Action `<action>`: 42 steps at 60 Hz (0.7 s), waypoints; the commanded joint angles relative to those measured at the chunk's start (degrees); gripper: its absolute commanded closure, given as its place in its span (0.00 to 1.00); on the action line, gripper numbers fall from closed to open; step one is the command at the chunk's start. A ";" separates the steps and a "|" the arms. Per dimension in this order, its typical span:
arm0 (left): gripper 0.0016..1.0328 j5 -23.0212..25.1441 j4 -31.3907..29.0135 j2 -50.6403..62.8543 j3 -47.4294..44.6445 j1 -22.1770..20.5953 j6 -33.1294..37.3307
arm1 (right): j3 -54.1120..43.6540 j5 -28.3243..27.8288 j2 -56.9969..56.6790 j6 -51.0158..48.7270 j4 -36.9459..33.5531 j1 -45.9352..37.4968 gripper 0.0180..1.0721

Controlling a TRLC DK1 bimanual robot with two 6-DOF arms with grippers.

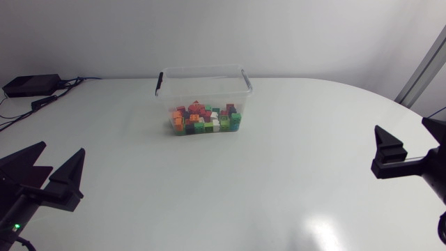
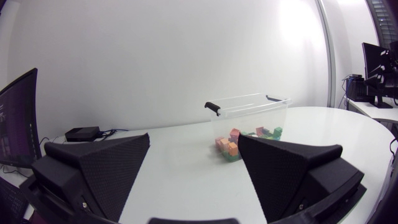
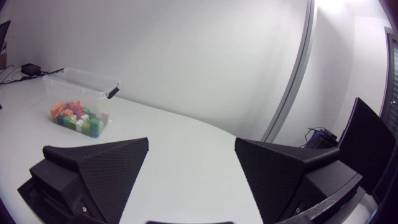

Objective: Place the duplo bricks in the container

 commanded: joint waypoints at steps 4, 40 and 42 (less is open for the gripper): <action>0.05 -1.99 1.87 -0.20 -2.32 -1.38 -2.72 | -4.73 -2.31 -3.48 3.65 2.49 -1.72 0.05; 0.04 -11.44 6.46 0.12 -7.66 -6.50 -6.94 | -22.09 -14.33 -18.00 14.44 10.17 -8.34 0.05; 0.05 -11.44 6.46 0.12 -7.66 -6.50 -6.94 | -22.09 -14.33 -18.00 14.44 10.17 -8.34 0.05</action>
